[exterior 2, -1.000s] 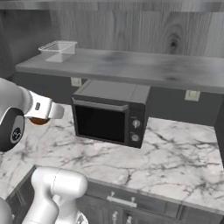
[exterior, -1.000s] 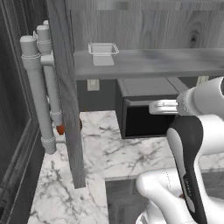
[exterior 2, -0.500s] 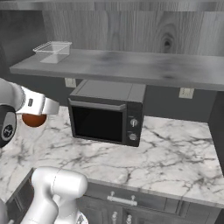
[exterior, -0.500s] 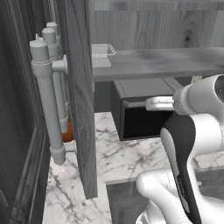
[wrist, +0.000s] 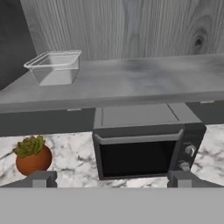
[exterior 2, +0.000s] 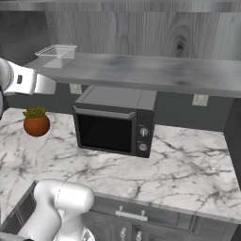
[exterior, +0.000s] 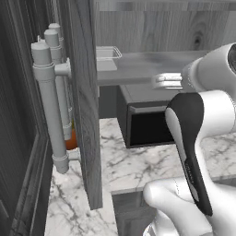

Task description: Retrieve the tupperware and aluminum foil from the cabinet and place them on the dining counter near the plate with lemon wedge and carrot to prepare for storing leftovers.

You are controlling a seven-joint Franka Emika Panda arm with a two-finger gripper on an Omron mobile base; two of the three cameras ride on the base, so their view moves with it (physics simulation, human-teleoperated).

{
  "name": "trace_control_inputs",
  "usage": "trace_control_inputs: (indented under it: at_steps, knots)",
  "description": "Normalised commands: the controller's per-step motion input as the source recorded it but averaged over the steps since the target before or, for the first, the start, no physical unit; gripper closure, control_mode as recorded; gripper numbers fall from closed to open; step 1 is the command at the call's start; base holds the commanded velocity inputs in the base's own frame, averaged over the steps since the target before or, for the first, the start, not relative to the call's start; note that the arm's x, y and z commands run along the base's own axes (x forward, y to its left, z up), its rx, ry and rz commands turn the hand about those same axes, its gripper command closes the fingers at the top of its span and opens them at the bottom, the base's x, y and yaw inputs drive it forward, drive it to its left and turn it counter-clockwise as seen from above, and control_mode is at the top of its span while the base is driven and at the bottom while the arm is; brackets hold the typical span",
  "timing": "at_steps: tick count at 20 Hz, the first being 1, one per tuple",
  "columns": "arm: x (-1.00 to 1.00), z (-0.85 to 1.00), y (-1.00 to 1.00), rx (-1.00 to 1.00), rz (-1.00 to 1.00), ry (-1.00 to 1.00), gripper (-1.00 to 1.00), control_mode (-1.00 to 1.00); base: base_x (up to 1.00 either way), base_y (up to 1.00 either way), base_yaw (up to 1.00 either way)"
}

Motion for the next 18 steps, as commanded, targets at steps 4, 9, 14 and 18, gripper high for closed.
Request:
trace_control_inputs:
  at_steps: [4,9,14,18]
  knots:
    - [0.28,0.43,0.02,-0.02,0.0,-0.02,-1.0,-1.0,0.0,0.0,0.0]
    - [0.5,0.05,0.02,-0.01,0.0,-0.03,-1.0,-1.0,0.0,0.0,0.0]
    - [0.7,0.0,0.01,0.0,0.0,0.0,-1.0,-1.0,0.0,0.0,0.0]
    - [0.68,0.0,0.07,0.0,0.0,0.0,-1.0,-1.0,0.0,0.0,0.0]
